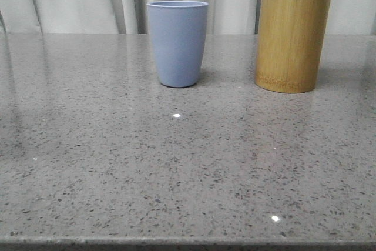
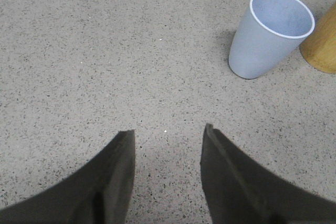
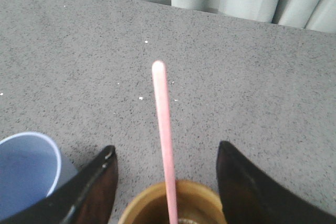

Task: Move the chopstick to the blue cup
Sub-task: 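Lower the right gripper over the bamboo holder and grasp the pink chopstick, then lift the pink chopstick out of the bamboo holder with the right gripper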

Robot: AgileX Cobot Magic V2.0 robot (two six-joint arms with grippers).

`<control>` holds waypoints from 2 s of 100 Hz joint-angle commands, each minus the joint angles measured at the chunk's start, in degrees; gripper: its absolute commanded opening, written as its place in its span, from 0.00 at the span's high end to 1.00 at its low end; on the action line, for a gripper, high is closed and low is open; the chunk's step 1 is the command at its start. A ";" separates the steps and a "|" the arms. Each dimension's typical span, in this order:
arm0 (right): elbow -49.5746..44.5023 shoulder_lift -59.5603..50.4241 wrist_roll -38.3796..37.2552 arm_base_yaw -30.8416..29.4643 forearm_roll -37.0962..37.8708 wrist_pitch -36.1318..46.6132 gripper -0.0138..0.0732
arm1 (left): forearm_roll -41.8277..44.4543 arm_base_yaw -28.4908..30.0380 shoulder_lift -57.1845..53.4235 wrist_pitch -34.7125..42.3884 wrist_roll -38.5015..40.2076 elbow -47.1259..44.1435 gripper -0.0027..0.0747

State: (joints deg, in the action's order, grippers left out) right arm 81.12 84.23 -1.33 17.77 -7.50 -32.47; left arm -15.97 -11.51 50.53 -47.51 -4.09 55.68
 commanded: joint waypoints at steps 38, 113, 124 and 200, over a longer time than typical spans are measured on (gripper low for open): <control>7.24 6.74 0.38 0.11 -0.28 5.34 0.39 | -1.15 0.05 -0.58 4.17 0.66 1.44 0.59; 11.21 4.63 2.63 0.11 -0.22 6.57 0.92 | -1.05 0.05 -0.58 4.30 0.66 1.44 0.59; 14.53 2.86 3.04 0.11 -0.22 6.50 0.92 | -1.05 0.05 -0.58 4.30 0.66 1.44 0.59; 25.37 7.62 3.95 13.24 -4.06 11.04 0.92 | -1.05 0.05 -0.58 4.30 0.66 1.44 0.59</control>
State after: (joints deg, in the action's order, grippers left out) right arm 104.46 92.36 1.96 30.42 -10.71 -27.65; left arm -15.97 -11.51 50.53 -47.11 -4.09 55.59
